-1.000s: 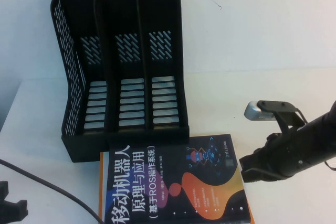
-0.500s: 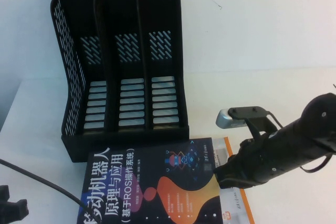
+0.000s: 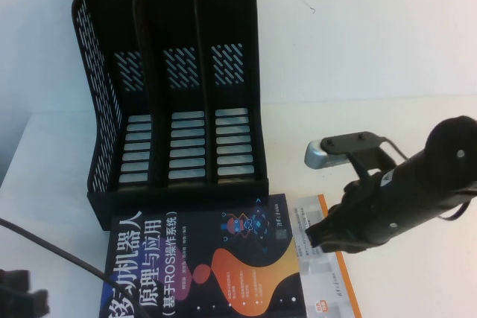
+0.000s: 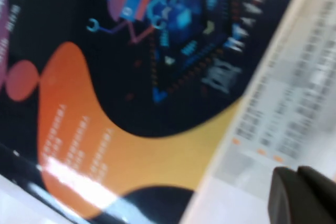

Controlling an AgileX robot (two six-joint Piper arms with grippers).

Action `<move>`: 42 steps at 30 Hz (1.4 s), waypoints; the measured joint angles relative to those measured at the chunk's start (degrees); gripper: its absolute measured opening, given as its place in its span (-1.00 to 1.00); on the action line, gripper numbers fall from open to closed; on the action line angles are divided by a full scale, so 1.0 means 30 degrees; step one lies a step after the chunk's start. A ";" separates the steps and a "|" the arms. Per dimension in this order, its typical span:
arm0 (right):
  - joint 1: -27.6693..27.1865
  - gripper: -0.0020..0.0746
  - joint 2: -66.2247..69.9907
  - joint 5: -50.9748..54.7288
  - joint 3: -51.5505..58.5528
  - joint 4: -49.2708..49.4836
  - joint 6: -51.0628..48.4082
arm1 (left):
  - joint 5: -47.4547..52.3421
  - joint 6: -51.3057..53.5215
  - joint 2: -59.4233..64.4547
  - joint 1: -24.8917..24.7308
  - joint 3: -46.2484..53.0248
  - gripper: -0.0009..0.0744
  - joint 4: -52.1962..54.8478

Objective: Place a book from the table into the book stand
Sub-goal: Push book with right arm, then pick up the book with your left arm

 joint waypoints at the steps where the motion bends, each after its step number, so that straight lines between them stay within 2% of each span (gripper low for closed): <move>1: 0.0000 -0.93 -0.0392 0.0206 0.0000 -0.1055 0.0763 | 0.0369 0.1454 0.0000 0.0000 -0.0096 -0.98 -0.1402; 7: 0.0000 -0.93 -0.3849 0.1728 0.0000 -0.5650 0.4405 | 0.3326 0.8685 0.0687 0.0000 -0.0177 -0.98 -0.9787; 14: 0.0000 -0.93 -0.9222 0.4541 -0.0016 -0.6880 0.5448 | 0.4882 1.2028 0.3303 0.0000 -0.0177 -0.98 -1.4357; 17: 0.0000 -0.93 -1.1731 0.5516 0.0387 -0.7586 0.6141 | 0.6522 1.4343 0.4848 0.0337 -0.0177 -0.98 -1.6173; 21: 0.0000 -0.93 -1.5399 0.6297 0.2220 -0.9433 0.8119 | 0.9499 1.7466 0.6765 0.2059 -0.0177 -0.98 -1.9361; 24: 0.0000 -0.93 -1.8220 0.6757 0.3841 -1.0672 0.9554 | 1.0152 1.7896 0.7715 0.4001 -0.0339 -0.98 -2.1450; 28: 0.0000 -0.93 -2.1352 0.6971 0.5931 -1.1218 1.1156 | 1.0076 1.7666 0.8167 0.6533 -0.0996 -0.95 -2.0975; 30: 0.0000 -0.93 -2.2520 0.7046 0.6964 -1.1218 1.1736 | 0.9626 1.7102 0.8198 0.6975 -0.1191 -0.81 -2.0482; 32: 0.0000 -0.93 -2.3643 0.7213 0.7806 -1.1218 1.2058 | 0.9047 1.6780 0.8215 0.7063 -0.1200 -0.55 -1.9984; 34: 0.0000 -0.93 -2.4548 0.7555 0.8591 -1.1218 1.2316 | 0.8169 1.6322 0.8244 0.7063 -0.1245 -0.18 -1.9268; 37: 0.0000 -0.93 -2.5534 0.7934 0.9350 -1.1101 1.2563 | 0.6880 1.5239 0.8575 0.7102 -0.1245 0.25 -1.8312; 39: 0.0000 -0.93 -2.6033 0.8055 0.9513 -1.1048 1.2604 | 0.6573 1.4902 0.9079 0.7102 -0.1245 0.36 -1.8016; 42: 0.0000 -0.93 -2.6525 0.8055 0.9513 -1.1048 1.2642 | 0.6488 1.4777 1.0387 0.7132 -0.1290 0.41 -1.8084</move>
